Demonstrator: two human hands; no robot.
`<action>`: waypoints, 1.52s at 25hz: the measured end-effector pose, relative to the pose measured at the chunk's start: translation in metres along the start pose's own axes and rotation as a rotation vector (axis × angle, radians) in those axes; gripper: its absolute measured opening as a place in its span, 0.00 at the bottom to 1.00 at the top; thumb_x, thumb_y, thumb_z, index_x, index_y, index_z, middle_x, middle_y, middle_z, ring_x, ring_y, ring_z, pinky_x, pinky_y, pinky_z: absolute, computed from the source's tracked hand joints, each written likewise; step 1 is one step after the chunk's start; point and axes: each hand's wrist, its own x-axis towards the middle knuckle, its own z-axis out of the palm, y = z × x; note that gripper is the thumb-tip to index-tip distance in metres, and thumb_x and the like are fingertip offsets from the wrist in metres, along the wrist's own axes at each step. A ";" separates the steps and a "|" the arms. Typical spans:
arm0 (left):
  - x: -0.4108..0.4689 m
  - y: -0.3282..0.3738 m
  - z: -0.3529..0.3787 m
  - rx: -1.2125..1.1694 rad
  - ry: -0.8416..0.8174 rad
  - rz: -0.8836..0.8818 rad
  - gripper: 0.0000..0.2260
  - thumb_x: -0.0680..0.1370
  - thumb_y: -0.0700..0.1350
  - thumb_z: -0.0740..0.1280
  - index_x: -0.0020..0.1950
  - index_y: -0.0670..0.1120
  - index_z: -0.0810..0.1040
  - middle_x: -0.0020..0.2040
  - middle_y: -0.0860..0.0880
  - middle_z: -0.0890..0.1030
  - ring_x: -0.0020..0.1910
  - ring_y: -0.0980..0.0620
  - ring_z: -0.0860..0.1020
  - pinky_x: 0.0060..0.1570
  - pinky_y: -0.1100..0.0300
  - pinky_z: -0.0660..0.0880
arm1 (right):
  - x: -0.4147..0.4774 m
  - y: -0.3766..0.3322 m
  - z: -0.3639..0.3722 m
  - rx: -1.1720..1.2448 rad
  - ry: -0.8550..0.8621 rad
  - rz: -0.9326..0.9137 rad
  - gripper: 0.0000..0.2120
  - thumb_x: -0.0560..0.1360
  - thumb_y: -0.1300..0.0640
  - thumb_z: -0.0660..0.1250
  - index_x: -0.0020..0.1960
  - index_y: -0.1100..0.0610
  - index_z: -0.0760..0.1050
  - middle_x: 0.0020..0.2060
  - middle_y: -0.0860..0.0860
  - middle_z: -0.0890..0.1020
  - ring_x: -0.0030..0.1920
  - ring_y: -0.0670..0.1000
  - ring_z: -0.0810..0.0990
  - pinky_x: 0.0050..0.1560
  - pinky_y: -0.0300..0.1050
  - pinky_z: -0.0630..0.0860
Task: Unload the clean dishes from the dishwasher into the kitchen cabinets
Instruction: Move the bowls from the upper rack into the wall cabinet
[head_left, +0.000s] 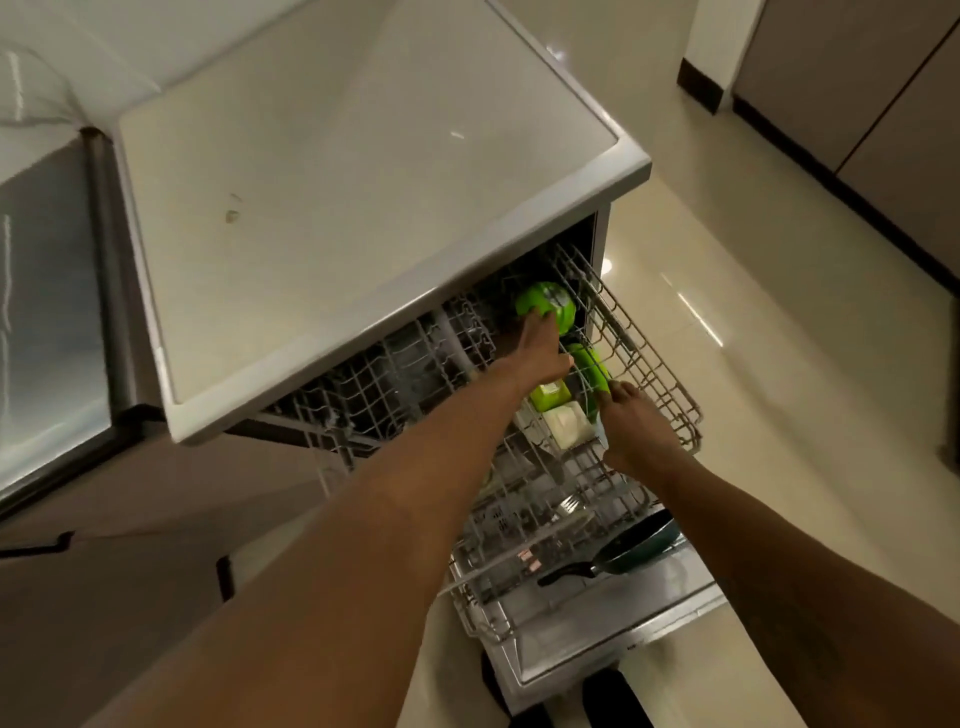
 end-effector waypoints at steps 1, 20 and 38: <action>0.015 0.002 0.005 -0.007 0.004 -0.017 0.37 0.77 0.46 0.71 0.79 0.40 0.55 0.80 0.38 0.49 0.79 0.40 0.51 0.75 0.52 0.55 | 0.011 0.004 0.007 -0.044 -0.033 -0.008 0.36 0.69 0.59 0.73 0.74 0.58 0.64 0.69 0.60 0.70 0.70 0.61 0.68 0.67 0.55 0.72; 0.096 0.005 0.020 0.404 0.023 -0.006 0.54 0.65 0.58 0.80 0.80 0.41 0.53 0.79 0.36 0.51 0.77 0.35 0.56 0.72 0.41 0.63 | 0.042 0.010 0.030 -0.258 -0.157 0.041 0.29 0.74 0.59 0.70 0.72 0.63 0.65 0.63 0.60 0.74 0.63 0.59 0.72 0.65 0.52 0.71; -0.132 -0.076 -0.053 0.078 0.239 -0.143 0.45 0.59 0.64 0.79 0.68 0.41 0.72 0.57 0.42 0.81 0.53 0.43 0.81 0.49 0.51 0.81 | -0.026 -0.065 -0.063 0.024 0.131 -0.098 0.48 0.59 0.50 0.82 0.72 0.59 0.63 0.64 0.57 0.73 0.63 0.60 0.72 0.58 0.55 0.76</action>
